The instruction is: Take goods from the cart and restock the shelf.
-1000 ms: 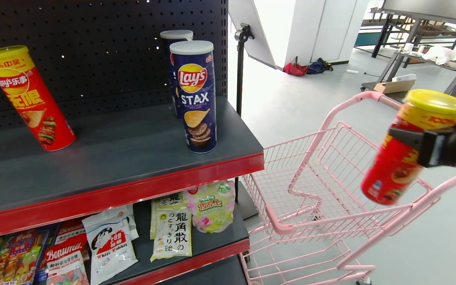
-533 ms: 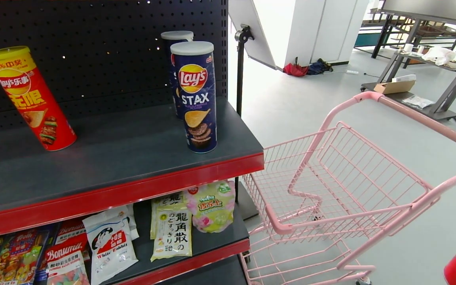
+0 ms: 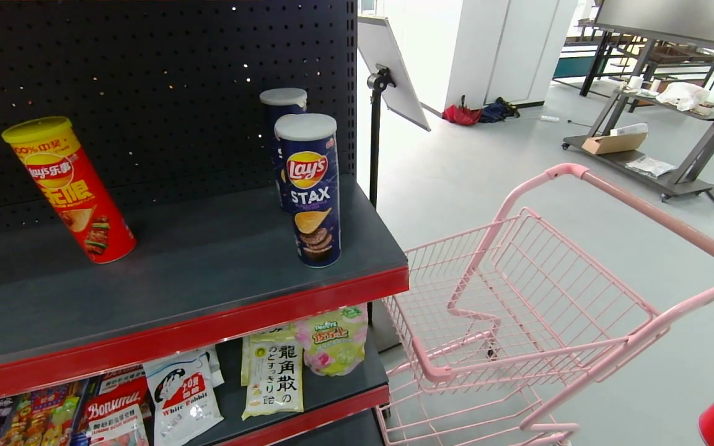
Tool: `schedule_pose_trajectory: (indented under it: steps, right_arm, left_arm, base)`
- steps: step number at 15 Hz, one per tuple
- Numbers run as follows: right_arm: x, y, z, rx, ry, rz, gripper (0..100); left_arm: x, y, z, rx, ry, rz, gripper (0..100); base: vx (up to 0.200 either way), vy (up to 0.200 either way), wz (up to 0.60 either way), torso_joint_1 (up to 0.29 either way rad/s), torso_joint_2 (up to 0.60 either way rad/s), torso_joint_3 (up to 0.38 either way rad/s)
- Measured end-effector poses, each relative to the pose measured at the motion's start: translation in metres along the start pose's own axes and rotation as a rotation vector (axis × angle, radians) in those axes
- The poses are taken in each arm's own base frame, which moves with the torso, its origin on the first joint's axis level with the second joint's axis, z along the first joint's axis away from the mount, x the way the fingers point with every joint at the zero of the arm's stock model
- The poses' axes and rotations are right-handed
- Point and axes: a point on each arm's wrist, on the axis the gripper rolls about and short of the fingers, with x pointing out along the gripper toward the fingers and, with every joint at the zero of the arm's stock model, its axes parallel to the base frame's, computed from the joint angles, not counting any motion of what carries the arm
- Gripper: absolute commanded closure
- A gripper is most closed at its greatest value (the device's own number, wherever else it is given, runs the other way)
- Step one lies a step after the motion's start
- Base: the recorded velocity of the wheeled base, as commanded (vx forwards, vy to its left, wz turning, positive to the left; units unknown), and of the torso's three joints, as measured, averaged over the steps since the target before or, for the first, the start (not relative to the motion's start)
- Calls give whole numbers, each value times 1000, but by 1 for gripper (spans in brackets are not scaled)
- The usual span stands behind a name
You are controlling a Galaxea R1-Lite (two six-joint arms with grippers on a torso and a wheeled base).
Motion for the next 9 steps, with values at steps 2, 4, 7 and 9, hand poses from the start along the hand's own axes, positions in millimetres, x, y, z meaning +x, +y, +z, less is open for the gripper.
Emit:
schedule_pose_trajectory:
  steps: [2,4,7,9]
  right_arm:
    - [1,0,0,-5,4,0,100]
    - [2,0,0,-8,9,2,100]
    - [3,1,1,-8,10,27,100]
    - [5,1,2,-9,15,29,100]
  left_arm:
    - [0,0,0,0,0,-1,0]
    - [0,0,0,0,0,0,0]
    - [0,0,0,0,1,0,0]
    - [0,0,0,0,1,-1,0]
  base:
    - [0,0,0,171,-420,-249]
    - [0,0,0,164,-393,-234]
    - [0,0,0,158,-375,-216]
    - [0,0,0,159,-366,-210]
